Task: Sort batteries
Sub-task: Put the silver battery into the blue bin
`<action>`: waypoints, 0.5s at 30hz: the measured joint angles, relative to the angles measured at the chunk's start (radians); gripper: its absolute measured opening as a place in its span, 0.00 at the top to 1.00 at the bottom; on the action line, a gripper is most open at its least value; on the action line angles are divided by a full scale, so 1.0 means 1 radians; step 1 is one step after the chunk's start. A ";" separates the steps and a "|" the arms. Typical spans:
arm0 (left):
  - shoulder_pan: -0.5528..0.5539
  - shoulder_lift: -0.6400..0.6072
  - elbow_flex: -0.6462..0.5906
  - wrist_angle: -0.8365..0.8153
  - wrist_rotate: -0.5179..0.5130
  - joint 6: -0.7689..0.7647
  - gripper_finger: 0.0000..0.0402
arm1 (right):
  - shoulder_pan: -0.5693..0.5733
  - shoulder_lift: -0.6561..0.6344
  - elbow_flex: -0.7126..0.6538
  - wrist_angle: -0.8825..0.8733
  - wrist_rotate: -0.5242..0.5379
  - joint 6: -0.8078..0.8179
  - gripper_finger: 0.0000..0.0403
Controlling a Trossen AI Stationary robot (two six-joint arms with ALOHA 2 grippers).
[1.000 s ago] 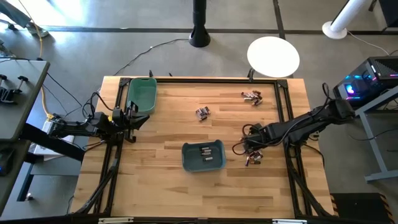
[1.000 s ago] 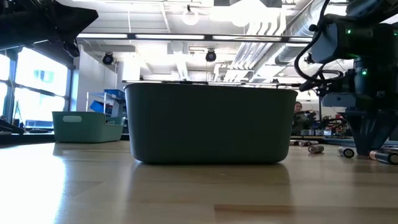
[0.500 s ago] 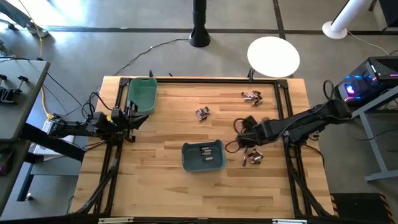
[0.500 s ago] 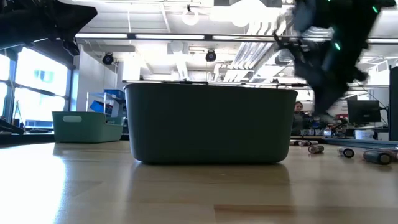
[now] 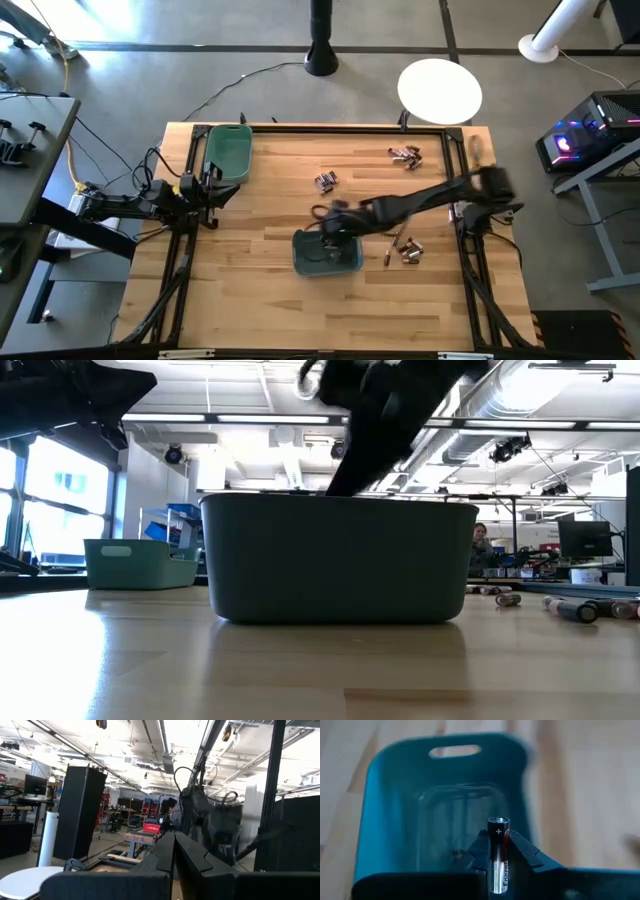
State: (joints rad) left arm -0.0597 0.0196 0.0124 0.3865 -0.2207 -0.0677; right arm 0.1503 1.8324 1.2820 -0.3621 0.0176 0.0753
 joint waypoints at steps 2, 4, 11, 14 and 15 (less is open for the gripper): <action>0.000 0.000 0.000 0.000 0.000 0.000 0.99 | -0.009 0.082 0.065 0.005 -0.073 -0.039 0.95; 0.000 0.000 0.000 0.000 0.000 0.000 0.99 | -0.018 0.154 0.139 -0.017 -0.128 -0.067 0.95; 0.000 0.000 0.000 -0.001 -0.002 0.000 0.99 | -0.033 0.300 0.334 -0.154 -0.154 -0.163 0.94; 0.000 0.000 0.000 -0.001 -0.001 0.000 0.99 | -0.042 0.325 0.342 -0.158 -0.159 -0.183 0.94; 0.000 0.000 0.000 -0.001 0.000 0.000 0.99 | -0.046 0.332 0.342 -0.157 -0.168 -0.187 0.94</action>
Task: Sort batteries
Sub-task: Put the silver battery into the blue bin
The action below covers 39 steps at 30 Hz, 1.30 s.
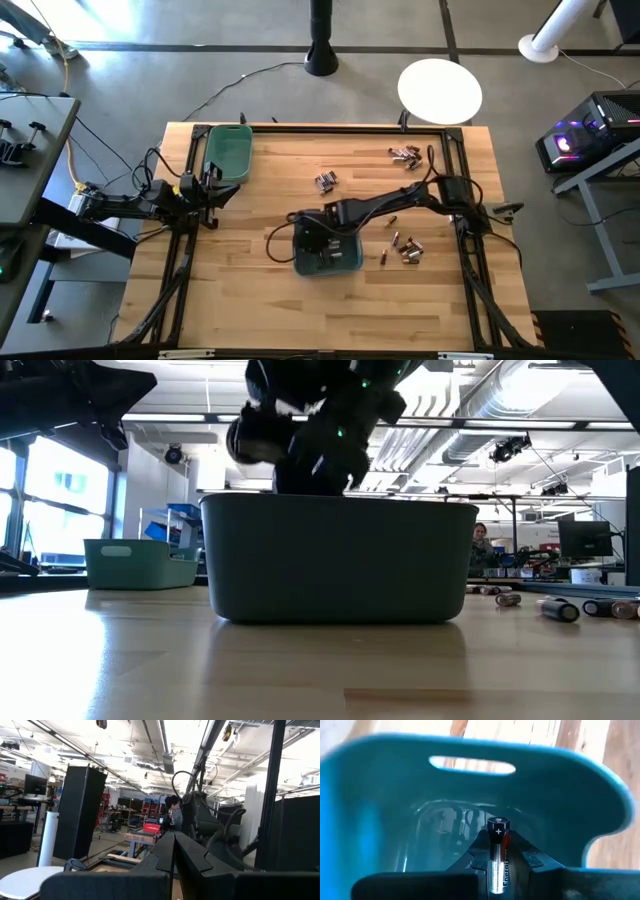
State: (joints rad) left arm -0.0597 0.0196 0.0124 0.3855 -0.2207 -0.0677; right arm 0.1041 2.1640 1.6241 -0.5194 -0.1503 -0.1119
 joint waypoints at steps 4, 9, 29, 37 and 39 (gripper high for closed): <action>0.000 0.000 0.000 0.000 0.000 0.000 0.99 | -0.020 0.016 -0.002 0.003 -0.027 -0.003 0.94; 0.000 0.000 0.000 0.000 0.000 0.000 0.99 | -0.034 0.027 -0.004 0.002 -0.013 -0.024 0.91; 0.000 0.000 0.000 0.000 0.000 0.000 0.99 | -0.045 0.022 0.042 -0.069 0.027 -0.003 0.73; 0.000 0.000 0.000 -0.008 0.005 0.000 0.99 | 0.002 -0.028 0.243 -0.479 0.133 0.068 0.73; 0.000 0.000 0.000 -0.012 0.010 -0.001 0.99 | 0.028 -0.060 0.246 -0.572 0.201 0.111 0.73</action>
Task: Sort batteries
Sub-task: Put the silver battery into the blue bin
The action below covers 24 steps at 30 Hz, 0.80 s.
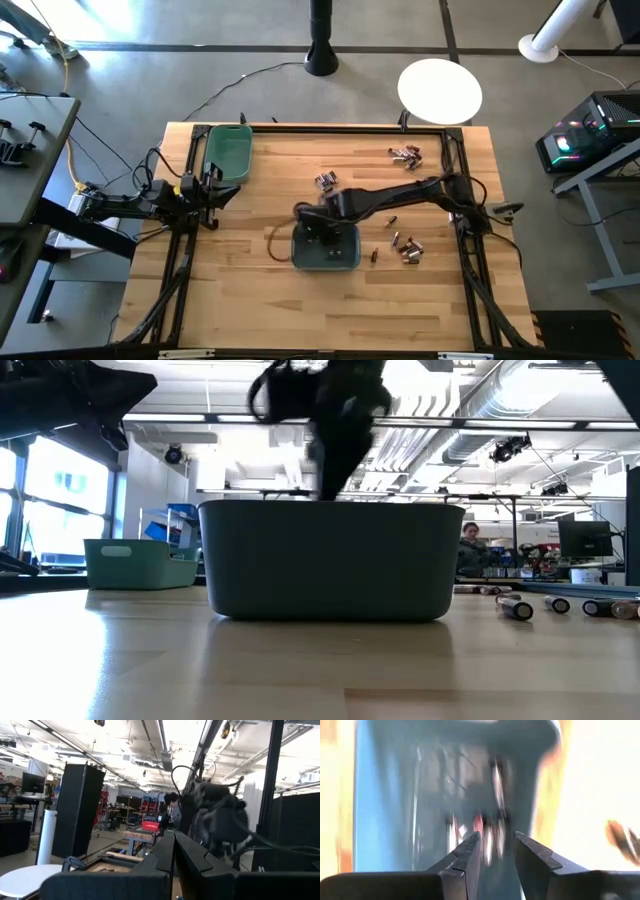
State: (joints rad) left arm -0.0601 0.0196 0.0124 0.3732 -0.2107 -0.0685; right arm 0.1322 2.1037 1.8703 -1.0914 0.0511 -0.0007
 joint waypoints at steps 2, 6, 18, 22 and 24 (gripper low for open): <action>0.000 0.000 0.000 -0.010 0.002 0.000 0.99 | 0.026 -0.043 -0.020 -0.085 0.077 0.064 0.73; 0.000 0.000 0.000 -0.017 0.007 -0.001 0.99 | 0.071 -0.141 -0.151 -0.232 0.217 0.273 0.73; 0.000 0.000 0.000 -0.015 0.010 0.036 0.99 | -0.124 -0.359 -0.828 -0.316 0.142 1.121 0.76; 0.000 0.000 0.000 -0.015 0.010 0.047 0.99 | -0.198 -0.356 -0.969 -0.277 0.092 1.132 0.85; 0.000 0.000 0.000 -0.015 0.010 0.047 0.99 | -0.213 -0.355 -1.009 -0.247 0.089 1.124 0.91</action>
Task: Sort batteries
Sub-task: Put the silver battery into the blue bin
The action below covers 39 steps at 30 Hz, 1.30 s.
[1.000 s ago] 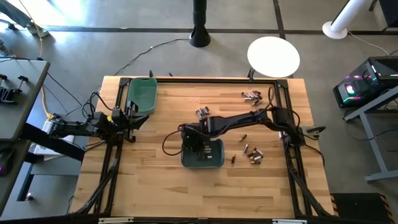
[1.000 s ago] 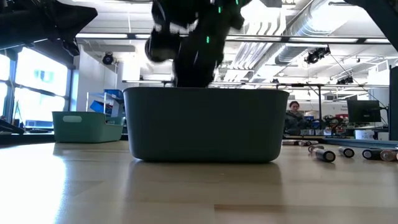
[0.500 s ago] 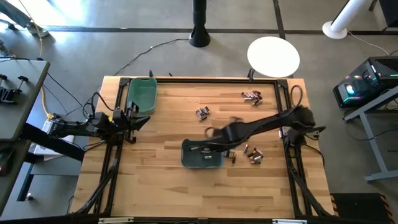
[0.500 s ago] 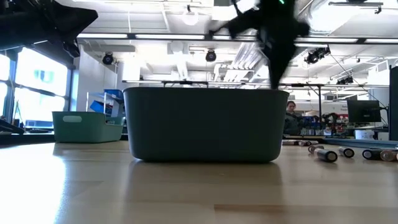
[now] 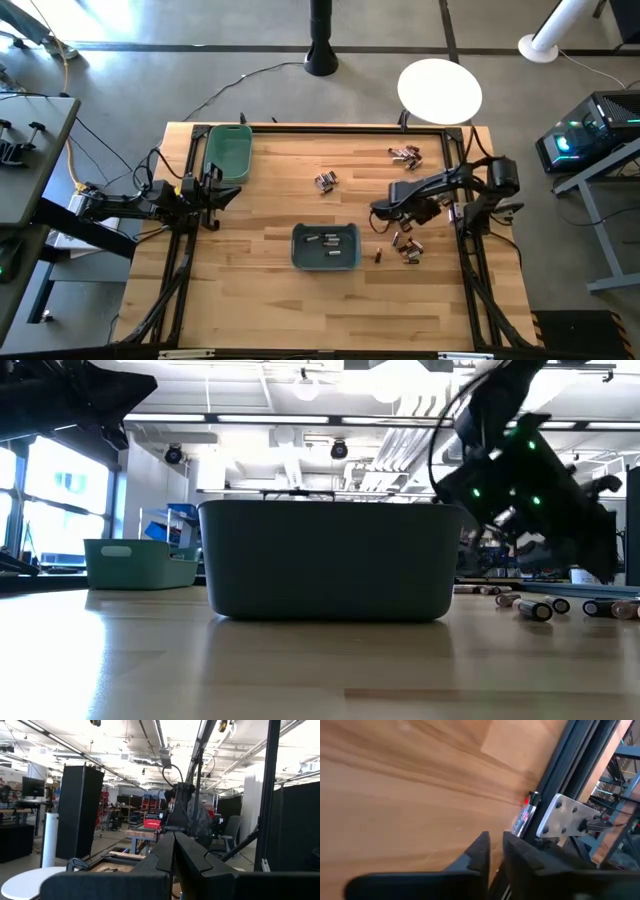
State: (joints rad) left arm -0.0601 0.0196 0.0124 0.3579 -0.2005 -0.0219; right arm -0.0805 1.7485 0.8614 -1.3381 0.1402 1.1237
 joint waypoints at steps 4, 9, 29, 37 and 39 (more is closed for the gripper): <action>0.000 0.000 0.000 -0.003 0.000 0.011 0.99 | -0.005 0.000 -0.039 -0.006 0.017 0.004 0.98; 0.000 0.000 0.000 -0.003 0.000 0.034 0.99 | 0.000 0.000 -0.089 -0.037 0.016 0.029 1.00; 0.000 0.000 0.000 -0.024 0.000 0.052 0.99 | -0.033 0.118 -0.149 -0.004 0.043 -0.008 1.00; 0.000 0.000 0.000 -0.024 0.034 0.052 0.99 | -0.066 0.117 -0.150 0.039 0.060 -0.053 1.00; 0.000 0.000 0.000 -0.024 0.037 0.052 0.99 | -0.073 0.117 -0.151 0.042 0.060 -0.060 1.00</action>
State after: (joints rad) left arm -0.0599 0.0196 0.0124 0.3336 -0.1633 0.0299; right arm -0.1530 1.8656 0.7109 -1.2964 0.2005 1.0642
